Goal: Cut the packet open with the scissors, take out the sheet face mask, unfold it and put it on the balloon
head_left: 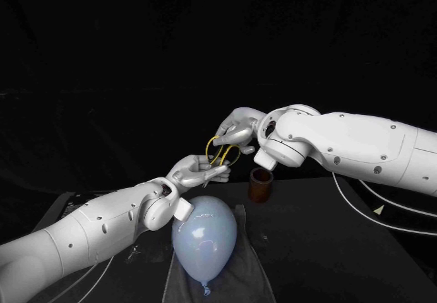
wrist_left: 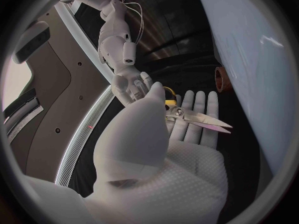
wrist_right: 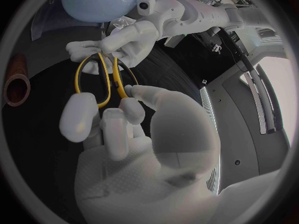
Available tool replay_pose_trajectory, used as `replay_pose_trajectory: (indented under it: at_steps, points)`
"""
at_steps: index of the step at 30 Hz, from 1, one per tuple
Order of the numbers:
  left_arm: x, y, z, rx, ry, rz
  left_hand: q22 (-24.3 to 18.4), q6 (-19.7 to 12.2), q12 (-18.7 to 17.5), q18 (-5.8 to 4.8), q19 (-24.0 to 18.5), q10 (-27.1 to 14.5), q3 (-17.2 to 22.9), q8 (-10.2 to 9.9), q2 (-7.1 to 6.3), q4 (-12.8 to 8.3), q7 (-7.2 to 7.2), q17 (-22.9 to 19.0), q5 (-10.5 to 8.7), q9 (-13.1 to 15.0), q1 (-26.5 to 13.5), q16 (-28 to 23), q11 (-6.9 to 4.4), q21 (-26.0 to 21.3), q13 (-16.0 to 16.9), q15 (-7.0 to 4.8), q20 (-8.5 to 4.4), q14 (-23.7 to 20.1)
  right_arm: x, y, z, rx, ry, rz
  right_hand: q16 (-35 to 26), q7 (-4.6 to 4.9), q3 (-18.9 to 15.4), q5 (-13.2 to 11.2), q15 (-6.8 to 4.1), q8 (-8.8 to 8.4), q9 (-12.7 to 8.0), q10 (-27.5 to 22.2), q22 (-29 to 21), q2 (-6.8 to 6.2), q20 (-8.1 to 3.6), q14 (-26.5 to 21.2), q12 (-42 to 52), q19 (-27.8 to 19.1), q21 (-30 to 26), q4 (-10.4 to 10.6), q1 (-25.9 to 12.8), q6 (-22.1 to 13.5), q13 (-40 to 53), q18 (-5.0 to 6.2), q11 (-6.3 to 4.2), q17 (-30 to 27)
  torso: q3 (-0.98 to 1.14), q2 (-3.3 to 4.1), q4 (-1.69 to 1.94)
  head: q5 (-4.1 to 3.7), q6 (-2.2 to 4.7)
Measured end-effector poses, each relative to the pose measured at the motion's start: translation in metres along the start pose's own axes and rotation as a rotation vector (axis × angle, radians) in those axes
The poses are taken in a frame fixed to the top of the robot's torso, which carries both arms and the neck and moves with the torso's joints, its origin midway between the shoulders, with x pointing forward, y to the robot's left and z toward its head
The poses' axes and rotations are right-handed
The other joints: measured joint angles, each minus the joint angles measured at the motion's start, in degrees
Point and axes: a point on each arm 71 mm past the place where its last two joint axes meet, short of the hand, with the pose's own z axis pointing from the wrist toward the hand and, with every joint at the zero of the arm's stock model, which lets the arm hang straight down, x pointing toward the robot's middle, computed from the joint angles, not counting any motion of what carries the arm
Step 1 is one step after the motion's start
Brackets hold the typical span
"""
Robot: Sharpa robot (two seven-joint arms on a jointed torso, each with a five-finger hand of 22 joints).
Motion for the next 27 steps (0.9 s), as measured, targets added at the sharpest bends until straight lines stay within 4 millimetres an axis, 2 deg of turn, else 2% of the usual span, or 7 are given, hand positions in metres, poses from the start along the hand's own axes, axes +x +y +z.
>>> replay_pose_trajectory:
  at_steps: [3, 4, 11, 22, 27]
  points:
    - [-0.001, 0.0, -0.001, -0.001, -0.001, -0.001, -0.05, 0.6, 0.0, 0.0, 0.3, 0.83, 0.01, 0.0, 0.62, -0.01, -0.01, 0.11, 0.0, 0.0, 0.04, 0.0, -0.21, 0.12, 0.0, -0.07, 0.11, 0.5, -0.003, -0.003, 0.0, 0.006, -0.007, 0.0, -0.08, 0.0, 0.0, 0.0, 0.0, 0.0, -0.02, 0.0, 0.0, 0.24, 0.0, 0.0, 0.0, 0.0, 0.0, 0.0, -0.24, 0.0, 0.0, 0.06, 0.0, -0.01, -0.02, 0.0, 0.02, -0.02, 0.01]
    - [-0.001, 0.0, -0.001, -0.001, -0.002, -0.001, -0.11, 0.9, 0.0, -0.01, 0.4, 1.32, -0.01, 0.0, 1.0, 0.01, 0.11, 0.2, 0.0, -0.02, 0.25, 0.0, -0.2, 0.12, 0.0, -0.11, 0.0, 0.71, -0.004, -0.004, 0.0, 0.008, -0.009, 0.0, -0.08, -0.01, 0.0, 0.0, 0.0, 0.0, -0.02, 0.0, 0.0, 0.23, 0.0, 0.0, 0.0, 0.0, 0.0, 0.0, -0.23, -0.01, 0.01, 0.45, 0.0, -0.02, -0.02, 0.0, 0.02, -0.03, 0.01]
    - [-0.009, 0.001, -0.005, -0.005, -0.023, -0.016, -0.16, 2.33, 0.0, -0.03, 1.36, 3.18, -0.38, 0.0, 1.91, 0.38, 0.32, 0.76, 0.0, -0.32, 0.14, 0.0, -0.29, 0.39, -0.01, -0.21, 0.12, 2.08, -0.012, -0.011, 0.002, 0.027, -0.03, 0.0, -0.09, -0.07, 0.0, -0.02, 0.0, -0.02, -0.04, 0.0, 0.0, 0.23, 0.0, 0.0, 0.0, 0.0, 0.0, 0.0, -0.24, -0.08, 0.03, 0.66, 0.0, -0.05, -0.03, 0.0, 0.06, -0.09, -0.02]
    - [-0.016, 0.002, -0.007, -0.017, -0.04, -0.051, 0.1, 5.39, 0.0, -0.07, 5.36, 6.67, -1.88, 0.0, 3.15, 0.62, 0.67, 2.64, 0.0, -1.12, 0.74, 1.51, -1.55, 2.18, -0.01, -1.76, -0.02, 6.27, -0.021, -0.02, 0.005, 0.049, -0.057, 0.001, -0.09, -0.04, 0.0, -0.16, 0.01, -0.16, 0.01, -0.01, -0.03, 0.22, 0.0, -0.01, 0.0, 0.0, 0.0, 0.0, -0.24, -0.1, 0.02, 0.67, 0.01, -0.04, -0.03, 0.02, 0.07, -0.16, -0.03]
    - [-0.016, 0.003, -0.007, -0.024, -0.036, -0.064, 0.1, 6.4, 0.0, -0.09, 5.63, 7.72, -1.88, 0.0, 4.46, 0.62, 0.9, 3.17, 0.0, -1.25, 0.7, 1.51, -1.95, 2.38, -0.01, -1.84, -0.11, 6.75, -0.023, -0.021, 0.005, 0.054, -0.064, 0.001, -0.09, 0.0, 0.0, -0.27, 0.01, 0.06, 0.0, -0.01, 0.01, 0.22, 0.0, -0.01, -0.01, 0.0, 0.0, -0.01, -0.24, -0.15, 0.02, 0.65, 0.01, 0.0, -0.02, 0.03, 0.04, -0.09, -0.09]
